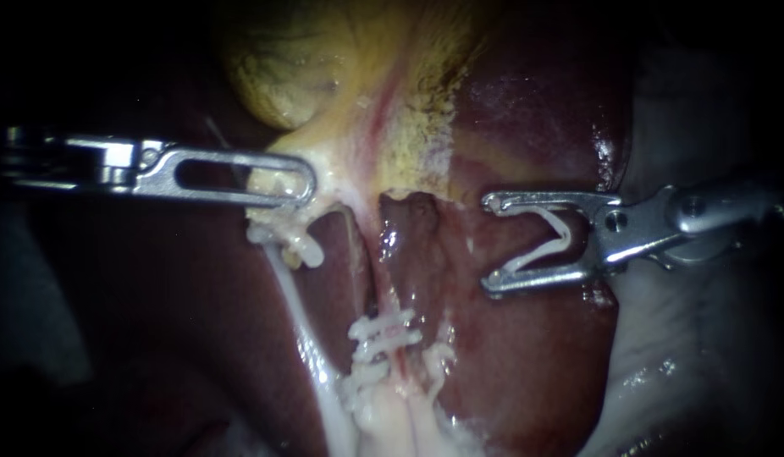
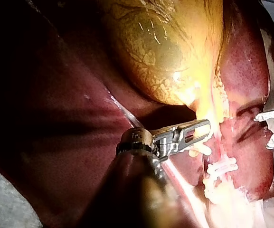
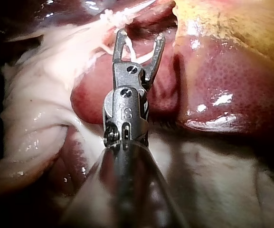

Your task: Clipping third clip right tube

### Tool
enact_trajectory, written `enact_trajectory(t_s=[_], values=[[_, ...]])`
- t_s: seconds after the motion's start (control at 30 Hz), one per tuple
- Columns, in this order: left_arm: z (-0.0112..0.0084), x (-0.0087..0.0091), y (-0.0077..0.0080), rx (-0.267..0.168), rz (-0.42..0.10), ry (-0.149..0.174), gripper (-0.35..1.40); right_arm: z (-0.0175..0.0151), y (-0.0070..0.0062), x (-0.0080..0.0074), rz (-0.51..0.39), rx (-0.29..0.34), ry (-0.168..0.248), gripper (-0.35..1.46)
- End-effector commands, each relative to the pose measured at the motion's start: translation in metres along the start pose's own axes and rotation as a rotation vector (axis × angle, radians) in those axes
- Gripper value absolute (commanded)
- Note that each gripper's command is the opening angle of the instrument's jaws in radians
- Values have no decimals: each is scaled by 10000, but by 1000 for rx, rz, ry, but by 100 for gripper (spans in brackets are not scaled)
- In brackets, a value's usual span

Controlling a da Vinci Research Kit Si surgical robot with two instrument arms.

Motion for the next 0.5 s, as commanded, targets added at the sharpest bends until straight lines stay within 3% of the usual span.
enact_trajectory(t_s=[0.03, 0.5], values=[[0, 0, -1, -1, 0, 0, -35, 1, 0, 0, 7, 2, 1, 48], [0, 4, -7, -7, -1, -6, -35, 45, 11, -8, 173, 3, 6, 48]])
